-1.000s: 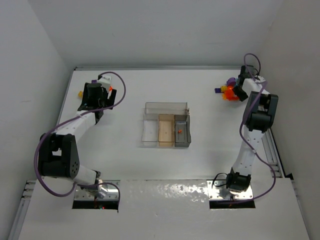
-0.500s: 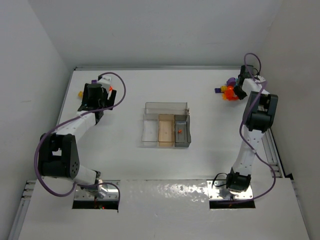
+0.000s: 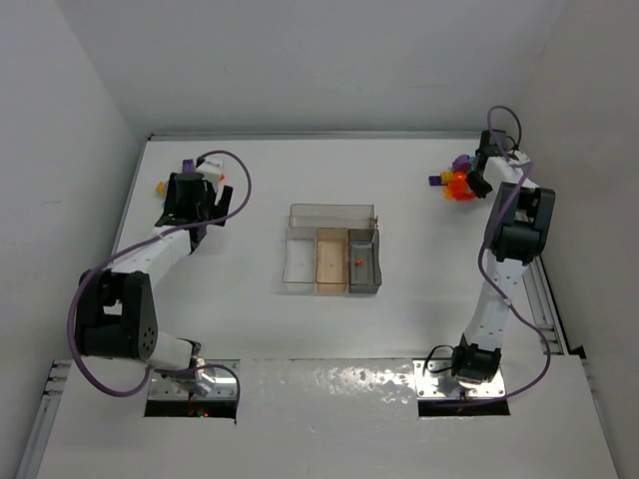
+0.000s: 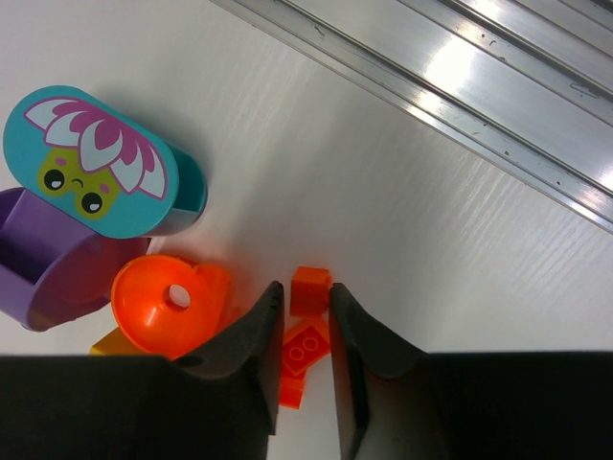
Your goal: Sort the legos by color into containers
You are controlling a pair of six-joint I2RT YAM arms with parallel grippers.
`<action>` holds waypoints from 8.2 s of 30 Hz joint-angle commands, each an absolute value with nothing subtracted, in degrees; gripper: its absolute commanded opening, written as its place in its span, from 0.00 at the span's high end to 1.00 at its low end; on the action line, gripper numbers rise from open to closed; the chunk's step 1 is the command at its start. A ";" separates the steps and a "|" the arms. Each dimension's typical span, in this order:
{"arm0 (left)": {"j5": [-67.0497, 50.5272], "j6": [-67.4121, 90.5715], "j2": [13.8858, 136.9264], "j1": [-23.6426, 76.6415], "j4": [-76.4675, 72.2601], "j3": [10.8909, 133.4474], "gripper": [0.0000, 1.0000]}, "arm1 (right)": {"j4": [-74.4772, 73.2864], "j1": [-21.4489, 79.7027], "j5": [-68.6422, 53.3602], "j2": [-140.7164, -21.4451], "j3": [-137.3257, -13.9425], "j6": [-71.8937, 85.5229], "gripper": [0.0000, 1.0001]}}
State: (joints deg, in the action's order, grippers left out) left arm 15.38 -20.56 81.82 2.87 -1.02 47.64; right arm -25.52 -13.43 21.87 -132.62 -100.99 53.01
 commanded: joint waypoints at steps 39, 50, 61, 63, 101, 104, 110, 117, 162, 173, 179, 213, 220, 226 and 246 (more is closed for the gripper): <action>13.62 -16.88 63.20 2.29 1.06 33.49 0.03 | -8.62 13.96 -0.25 -89.66 -63.91 14.93 1.00; 12.66 -15.82 60.38 2.29 -2.11 30.85 0.03 | -8.70 28.30 -5.89 -82.71 -50.10 17.05 1.00; 12.83 -16.35 59.68 2.28 -2.11 31.03 0.03 | -10.71 28.92 -4.22 -83.76 -51.59 13.63 0.50; 12.57 -16.26 59.85 2.28 -2.02 31.03 0.03 | -11.86 28.92 -4.22 -84.55 -53.43 13.27 0.49; 16.96 -20.21 74.27 2.29 -2.46 39.37 0.03 | -25.49 -11.77 12.57 -125.59 -92.81 22.68 0.62; 17.40 -20.57 74.88 2.29 -3.25 39.64 0.02 | -25.14 -12.56 12.92 -126.82 -93.25 23.03 0.62; 17.84 -20.83 75.67 2.29 -3.60 40.43 0.02 | -25.40 -13.18 10.81 -129.72 -96.24 22.76 0.62; 18.28 -21.53 76.11 2.29 -4.13 40.96 0.02 | -24.87 -13.18 9.58 -131.66 -98.26 22.85 0.61; 14.86 -20.57 68.91 2.20 -6.60 37.35 0.02 | -13.64 13.88 -4.90 -87.37 -60.21 6.65 1.00; 16.35 -20.57 60.74 2.29 2.00 34.89 0.02 | -7.83 27.94 -8.35 -86.75 -51.52 10.90 1.00; 16.26 -19.69 58.19 2.29 3.78 33.93 0.02 | -5.80 28.48 -7.21 -85.95 -48.43 11.95 0.91; 17.23 -19.77 63.89 2.20 2.81 36.30 0.02 | -22.33 -8.42 7.38 -109.57 -78.47 18.99 0.70; 17.93 -20.48 68.20 2.20 2.64 38.84 0.02 | -22.41 -9.58 8.52 -121.10 -87.97 11.09 0.66; 18.46 -21.27 70.66 2.20 2.02 40.34 0.02 | -23.99 -9.58 7.56 -128.31 -95.18 8.61 0.63; 19.78 -22.41 72.42 2.20 0.97 41.57 0.02 | -27.51 -10.02 6.24 -131.66 -99.41 9.76 0.67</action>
